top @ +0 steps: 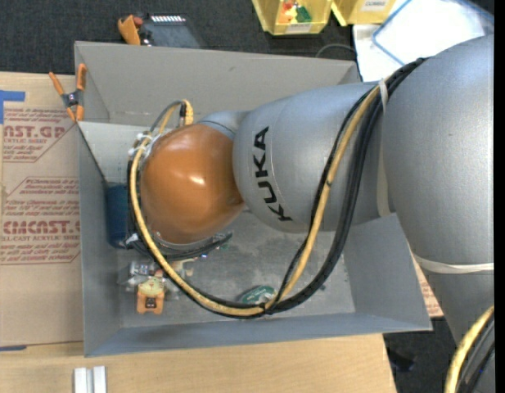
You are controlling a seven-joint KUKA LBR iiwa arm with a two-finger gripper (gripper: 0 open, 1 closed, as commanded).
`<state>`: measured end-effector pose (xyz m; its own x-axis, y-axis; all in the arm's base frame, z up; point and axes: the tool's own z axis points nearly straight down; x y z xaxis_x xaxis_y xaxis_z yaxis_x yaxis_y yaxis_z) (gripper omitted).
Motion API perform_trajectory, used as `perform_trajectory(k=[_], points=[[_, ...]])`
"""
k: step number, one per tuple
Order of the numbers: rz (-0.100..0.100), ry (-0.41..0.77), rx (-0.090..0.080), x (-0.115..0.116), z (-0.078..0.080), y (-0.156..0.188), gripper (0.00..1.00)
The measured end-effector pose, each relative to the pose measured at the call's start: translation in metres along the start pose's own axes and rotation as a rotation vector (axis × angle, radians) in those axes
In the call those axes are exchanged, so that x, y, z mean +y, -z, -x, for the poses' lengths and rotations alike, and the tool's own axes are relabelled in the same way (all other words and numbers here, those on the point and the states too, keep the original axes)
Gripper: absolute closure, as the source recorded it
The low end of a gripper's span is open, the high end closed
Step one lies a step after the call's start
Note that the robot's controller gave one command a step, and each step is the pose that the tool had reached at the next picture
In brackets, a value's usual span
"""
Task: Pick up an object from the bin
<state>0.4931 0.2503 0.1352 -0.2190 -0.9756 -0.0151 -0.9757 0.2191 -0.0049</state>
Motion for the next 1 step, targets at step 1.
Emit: perform_trajectory(k=[1], points=[[0.003,-0.001,-0.002,0.0007,0.0006,-0.0004,1.0]])
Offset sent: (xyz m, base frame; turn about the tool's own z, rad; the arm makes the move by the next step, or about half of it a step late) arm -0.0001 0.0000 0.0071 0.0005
